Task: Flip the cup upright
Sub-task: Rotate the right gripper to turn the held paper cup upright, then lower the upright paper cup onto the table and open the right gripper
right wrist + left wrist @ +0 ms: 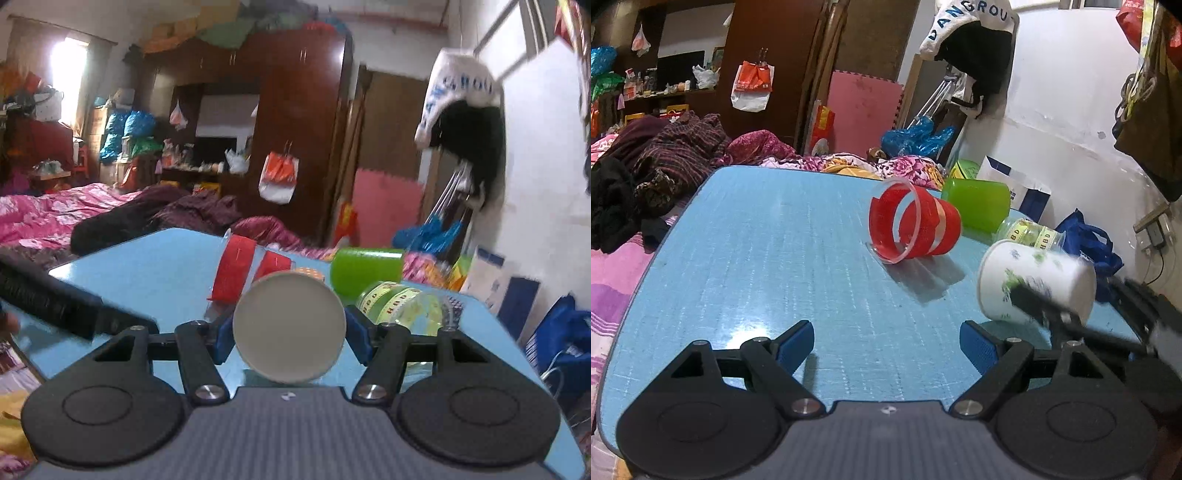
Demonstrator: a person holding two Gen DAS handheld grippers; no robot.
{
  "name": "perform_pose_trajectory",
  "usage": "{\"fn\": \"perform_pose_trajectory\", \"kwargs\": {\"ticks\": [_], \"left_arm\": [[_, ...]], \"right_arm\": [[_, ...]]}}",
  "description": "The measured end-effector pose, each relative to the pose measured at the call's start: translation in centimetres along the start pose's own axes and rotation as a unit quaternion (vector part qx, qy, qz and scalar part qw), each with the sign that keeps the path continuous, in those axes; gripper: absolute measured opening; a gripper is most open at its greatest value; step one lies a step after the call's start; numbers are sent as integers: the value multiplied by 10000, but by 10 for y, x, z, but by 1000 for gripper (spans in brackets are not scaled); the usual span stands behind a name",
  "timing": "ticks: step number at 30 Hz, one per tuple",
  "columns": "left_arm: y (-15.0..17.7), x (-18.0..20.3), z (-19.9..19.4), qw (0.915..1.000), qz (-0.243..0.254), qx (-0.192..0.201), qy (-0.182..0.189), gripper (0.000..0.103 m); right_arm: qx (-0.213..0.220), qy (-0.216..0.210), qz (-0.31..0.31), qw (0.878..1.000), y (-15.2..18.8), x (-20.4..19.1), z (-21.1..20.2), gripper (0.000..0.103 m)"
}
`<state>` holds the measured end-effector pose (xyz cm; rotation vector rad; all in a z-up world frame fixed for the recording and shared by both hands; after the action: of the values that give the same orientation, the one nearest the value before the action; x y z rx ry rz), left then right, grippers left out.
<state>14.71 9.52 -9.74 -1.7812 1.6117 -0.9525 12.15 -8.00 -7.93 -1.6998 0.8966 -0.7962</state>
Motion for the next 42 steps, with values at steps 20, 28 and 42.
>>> {"fn": "perform_pose_trajectory", "kwargs": {"ticks": [20,28,42], "left_arm": [[-1,1,1,10000,-2,1,2,88],[0,-2,2,10000,-2,-38,5,88],[0,-4,2,10000,-37,-19,48,88]], "right_arm": [[-1457,-957,463,9836,-7,2,23,71],[-2602,-1344,346,9555,-5,-1,52,68],[-517,-323,976,9934,-28,24,18,68]]}}
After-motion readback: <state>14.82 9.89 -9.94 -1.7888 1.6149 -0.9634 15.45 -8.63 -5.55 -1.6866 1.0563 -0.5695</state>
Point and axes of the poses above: each gripper's, at about its wrist camera, not at the fingertips, and z roughly the way its jaws point, x to its right, y to its underside, the point moved 10 cm from there along z, roughly the way its jaws point, and after that the axes turned 9 degrees about -y, right-handed, at the moved point
